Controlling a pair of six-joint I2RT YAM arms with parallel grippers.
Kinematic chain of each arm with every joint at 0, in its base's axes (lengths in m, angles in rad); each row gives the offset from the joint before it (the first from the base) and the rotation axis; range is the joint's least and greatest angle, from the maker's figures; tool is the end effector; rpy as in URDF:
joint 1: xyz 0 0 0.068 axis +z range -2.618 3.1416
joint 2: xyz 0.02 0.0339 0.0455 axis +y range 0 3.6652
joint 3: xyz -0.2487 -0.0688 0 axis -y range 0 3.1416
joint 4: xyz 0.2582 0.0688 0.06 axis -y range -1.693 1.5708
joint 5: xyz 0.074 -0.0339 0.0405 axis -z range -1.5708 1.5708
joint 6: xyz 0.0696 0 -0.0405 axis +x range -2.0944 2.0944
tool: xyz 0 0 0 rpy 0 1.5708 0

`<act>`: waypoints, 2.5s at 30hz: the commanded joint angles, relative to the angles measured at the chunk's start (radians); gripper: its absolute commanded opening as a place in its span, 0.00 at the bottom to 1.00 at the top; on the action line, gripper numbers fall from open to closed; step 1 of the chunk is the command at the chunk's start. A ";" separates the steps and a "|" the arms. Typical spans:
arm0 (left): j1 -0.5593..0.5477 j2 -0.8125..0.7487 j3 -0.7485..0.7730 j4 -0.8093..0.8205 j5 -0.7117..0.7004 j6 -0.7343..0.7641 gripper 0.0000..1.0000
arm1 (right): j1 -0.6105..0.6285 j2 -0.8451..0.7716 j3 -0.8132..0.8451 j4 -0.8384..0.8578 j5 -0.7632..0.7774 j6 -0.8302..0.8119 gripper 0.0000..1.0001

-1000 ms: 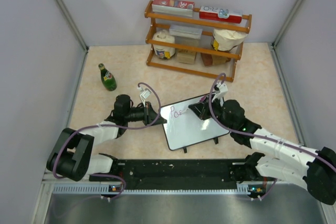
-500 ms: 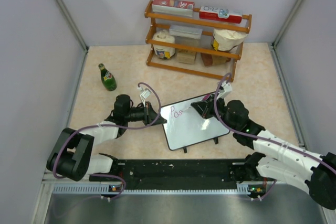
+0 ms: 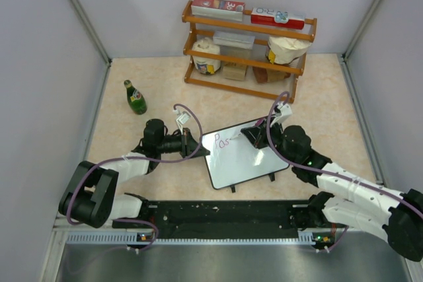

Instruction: Write a sentence on the whiteboard

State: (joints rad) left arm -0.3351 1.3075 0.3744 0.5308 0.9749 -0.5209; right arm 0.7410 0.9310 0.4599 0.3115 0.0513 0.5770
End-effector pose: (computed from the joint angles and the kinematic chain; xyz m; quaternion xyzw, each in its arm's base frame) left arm 0.2278 -0.1403 0.1376 0.1889 0.7578 -0.5577 0.2812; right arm 0.2020 0.1800 0.2265 -0.0458 0.7598 0.3815 0.5245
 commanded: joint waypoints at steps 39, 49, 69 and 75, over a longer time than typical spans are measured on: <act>-0.005 0.010 0.000 -0.026 -0.068 0.091 0.00 | -0.008 -0.024 -0.049 -0.009 -0.018 -0.031 0.00; -0.004 0.015 0.003 -0.026 -0.067 0.093 0.00 | -0.008 -0.054 -0.032 -0.006 -0.021 -0.023 0.00; -0.005 0.009 0.000 -0.025 -0.068 0.091 0.00 | -0.008 0.011 0.106 0.031 -0.018 -0.025 0.00; -0.005 0.015 0.001 -0.025 -0.065 0.091 0.00 | -0.008 0.019 0.089 0.026 -0.007 -0.031 0.00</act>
State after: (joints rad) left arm -0.3351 1.3075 0.3748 0.5304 0.9752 -0.5205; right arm 0.7410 0.9466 0.5182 0.3050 0.0254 0.5629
